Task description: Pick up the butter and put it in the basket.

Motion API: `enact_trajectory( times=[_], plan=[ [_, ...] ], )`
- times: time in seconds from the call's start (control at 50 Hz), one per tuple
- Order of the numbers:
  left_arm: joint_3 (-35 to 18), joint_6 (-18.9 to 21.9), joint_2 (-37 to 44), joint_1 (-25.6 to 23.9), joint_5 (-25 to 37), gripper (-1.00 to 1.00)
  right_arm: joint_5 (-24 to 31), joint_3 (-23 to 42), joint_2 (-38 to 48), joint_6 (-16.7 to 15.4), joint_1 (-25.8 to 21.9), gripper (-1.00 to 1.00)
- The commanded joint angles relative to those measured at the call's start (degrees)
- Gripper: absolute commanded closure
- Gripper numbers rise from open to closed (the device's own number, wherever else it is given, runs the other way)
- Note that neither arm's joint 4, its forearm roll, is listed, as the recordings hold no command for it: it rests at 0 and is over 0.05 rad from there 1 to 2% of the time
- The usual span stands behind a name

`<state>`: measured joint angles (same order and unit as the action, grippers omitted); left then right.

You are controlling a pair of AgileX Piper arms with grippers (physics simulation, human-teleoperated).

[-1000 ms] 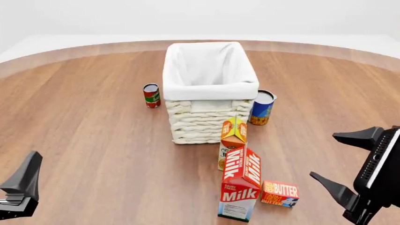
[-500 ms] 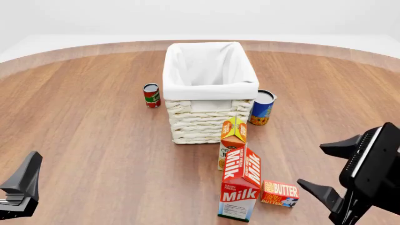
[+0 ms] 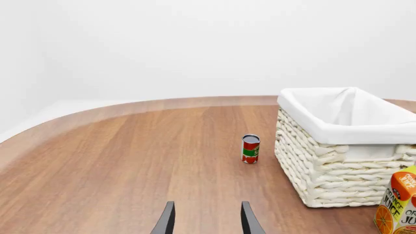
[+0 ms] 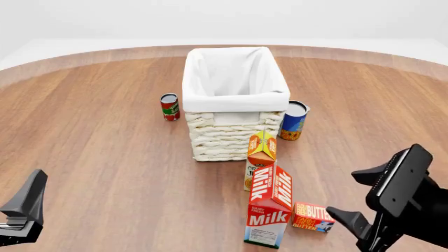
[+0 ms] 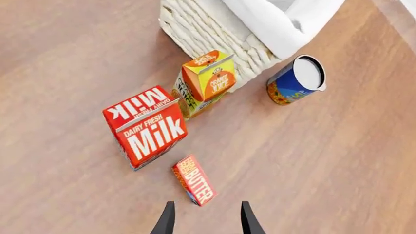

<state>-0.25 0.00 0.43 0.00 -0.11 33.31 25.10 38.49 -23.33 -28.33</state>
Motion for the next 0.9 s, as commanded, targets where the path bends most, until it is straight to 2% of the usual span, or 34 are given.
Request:
enact_trajectory(
  times=[0.02, 0.16, 0.4, 0.68, 0.7, 0.8, 0.82, 0.9],
  plan=[
    [0.0, 0.0, 0.0, 0.0, 0.0, -1.0, -3.27, -1.9, 3.61, -1.65, 1.87, -1.0],
    [0.0, 0.0, 0.0, 0.0, 0.0, -1.0, -4.67, -2.08, 5.8, -2.86, 2.69, -1.0],
    [0.0, 0.0, 0.0, 0.0, 0.0, -1.0, -5.89, -2.78, 8.04, -6.81, 4.26, -1.0],
    [0.0, 0.0, 0.0, 0.0, 0.0, -1.0, -9.49, -4.76, 12.68, -10.24, 3.49, -1.0],
    [0.0, 0.0, 0.0, 0.0, 0.0, -1.0, -10.11, -5.08, 13.32, -11.45, 3.79, -1.0],
    [0.0, 0.0, 0.0, 0.0, 0.0, -1.0, -10.58, -4.6, 14.44, -12.44, 4.33, -1.0],
    [0.0, 0.0, 0.0, 0.0, 0.0, -1.0, -11.59, -5.13, 15.06, -14.29, 5.14, -1.0],
    [0.0, 0.0, 0.0, 0.0, 0.0, -1.0, -12.39, -5.21, 15.95, -15.64, 5.98, -1.0]
  ],
)
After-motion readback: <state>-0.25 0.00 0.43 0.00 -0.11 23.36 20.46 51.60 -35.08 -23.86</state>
